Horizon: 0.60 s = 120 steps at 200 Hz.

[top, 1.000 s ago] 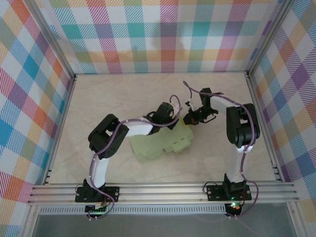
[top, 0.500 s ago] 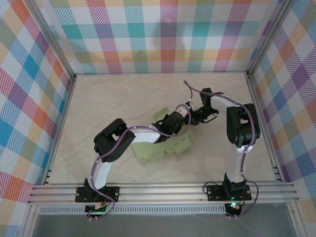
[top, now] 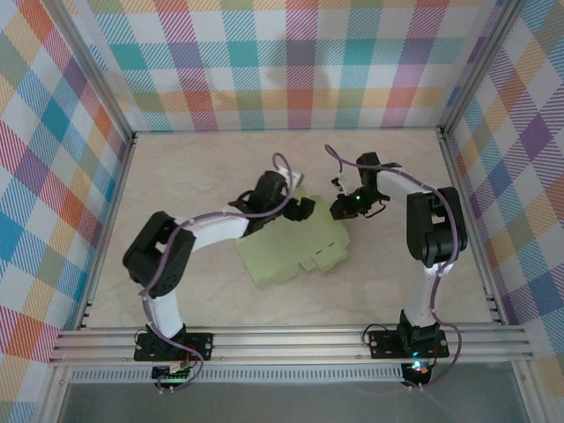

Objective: Fold the paper box

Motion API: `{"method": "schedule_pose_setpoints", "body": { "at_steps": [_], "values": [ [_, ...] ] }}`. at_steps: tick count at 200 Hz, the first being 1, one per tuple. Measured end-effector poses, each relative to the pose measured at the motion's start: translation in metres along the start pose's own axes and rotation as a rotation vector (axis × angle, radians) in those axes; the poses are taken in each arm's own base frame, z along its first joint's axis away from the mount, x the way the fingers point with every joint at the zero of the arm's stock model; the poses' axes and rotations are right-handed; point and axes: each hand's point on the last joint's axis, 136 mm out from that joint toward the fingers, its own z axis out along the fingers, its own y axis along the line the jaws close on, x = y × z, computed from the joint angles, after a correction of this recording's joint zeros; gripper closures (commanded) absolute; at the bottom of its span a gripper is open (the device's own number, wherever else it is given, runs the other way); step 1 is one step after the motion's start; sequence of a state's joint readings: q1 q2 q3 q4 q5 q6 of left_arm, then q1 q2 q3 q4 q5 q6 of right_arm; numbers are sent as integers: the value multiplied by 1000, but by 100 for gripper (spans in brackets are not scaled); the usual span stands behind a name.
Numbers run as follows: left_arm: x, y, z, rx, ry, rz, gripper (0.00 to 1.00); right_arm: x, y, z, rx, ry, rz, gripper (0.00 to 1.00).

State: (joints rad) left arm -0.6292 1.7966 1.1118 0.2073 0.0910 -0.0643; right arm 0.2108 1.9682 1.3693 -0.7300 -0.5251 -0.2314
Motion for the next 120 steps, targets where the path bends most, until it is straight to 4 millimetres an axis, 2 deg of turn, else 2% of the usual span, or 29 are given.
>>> {"method": "schedule_pose_setpoints", "body": {
  "at_steps": [17, 30, 56, 70, 94, 111, 120],
  "values": [
    [-3, 25, -13, 18, 5, -56, 3, -2, 3, -6, 9, -11, -57, 100],
    [1, 41, -19, 43, 19, -93, 6, -4, 5, -12, 14, -23, -95, 100],
    [26, 63, -29, 101, 97, -154, 15, -9, 7, -23, 18, -45, -152, 100],
    [40, 64, -33, 144, 146, -168, 20, -11, 8, -28, 13, -54, -169, 100],
    [51, 56, -38, 221, 191, -154, 30, -12, 10, -36, 1, -67, -181, 100],
    [59, 50, -36, 270, 221, -144, 33, -12, 14, -39, -16, -70, -184, 100],
    [61, 49, -32, 289, 236, -139, 39, -13, 16, -40, -23, -72, -187, 100]
  ]
}}
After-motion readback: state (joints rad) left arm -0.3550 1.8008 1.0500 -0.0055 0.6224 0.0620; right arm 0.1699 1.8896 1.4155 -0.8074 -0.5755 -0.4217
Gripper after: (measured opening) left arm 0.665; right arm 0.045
